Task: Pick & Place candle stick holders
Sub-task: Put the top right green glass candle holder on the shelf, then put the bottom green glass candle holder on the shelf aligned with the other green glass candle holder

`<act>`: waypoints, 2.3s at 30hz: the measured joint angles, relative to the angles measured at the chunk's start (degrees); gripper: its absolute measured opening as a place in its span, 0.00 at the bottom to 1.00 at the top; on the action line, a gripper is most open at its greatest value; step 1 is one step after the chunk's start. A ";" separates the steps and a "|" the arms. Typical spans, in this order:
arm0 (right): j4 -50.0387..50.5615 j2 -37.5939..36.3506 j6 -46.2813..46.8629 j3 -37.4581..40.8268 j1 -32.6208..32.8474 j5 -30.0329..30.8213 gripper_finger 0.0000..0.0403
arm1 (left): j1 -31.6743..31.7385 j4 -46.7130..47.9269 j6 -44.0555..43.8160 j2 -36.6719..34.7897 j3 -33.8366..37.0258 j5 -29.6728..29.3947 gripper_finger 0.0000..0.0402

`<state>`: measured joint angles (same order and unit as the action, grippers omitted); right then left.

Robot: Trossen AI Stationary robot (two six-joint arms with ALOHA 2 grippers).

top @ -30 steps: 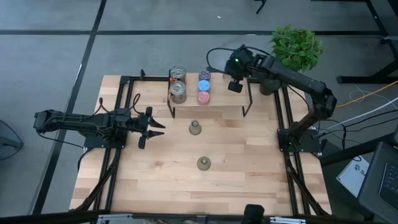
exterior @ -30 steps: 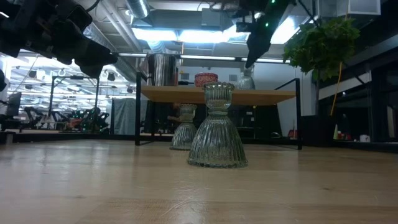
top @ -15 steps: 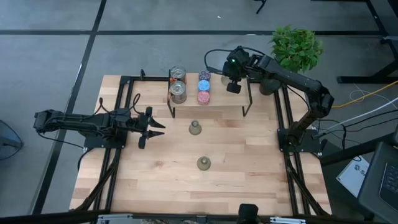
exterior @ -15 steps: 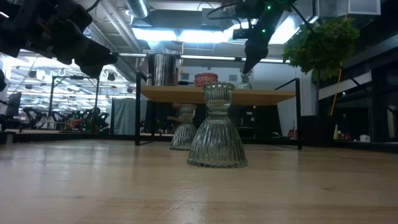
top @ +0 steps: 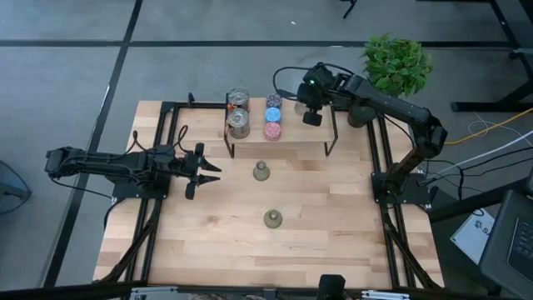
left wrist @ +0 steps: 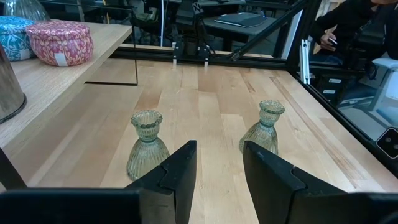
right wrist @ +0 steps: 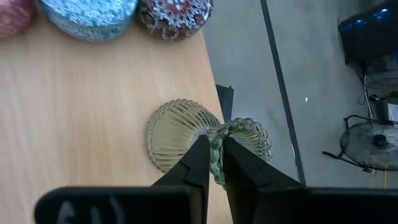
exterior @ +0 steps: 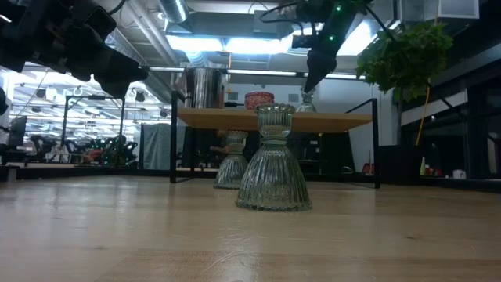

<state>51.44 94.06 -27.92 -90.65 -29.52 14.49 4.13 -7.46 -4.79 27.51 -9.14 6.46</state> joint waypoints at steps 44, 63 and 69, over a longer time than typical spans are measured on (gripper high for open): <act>-10.39 -11.17 24.07 14.85 36.91 -32.97 0.38 | -0.01 0.00 -0.01 0.02 0.01 0.02 0.32; -50.06 0.23 24.52 30.82 54.20 -14.06 0.38 | 0.01 0.00 0.00 0.00 0.01 0.00 0.32; -52.93 4.53 24.48 30.82 54.36 -11.15 0.38 | -0.01 0.00 0.01 0.02 0.01 0.02 0.32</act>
<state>-1.49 98.59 -3.44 -59.83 24.84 3.34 4.12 -7.46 -4.78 27.53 -9.13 6.48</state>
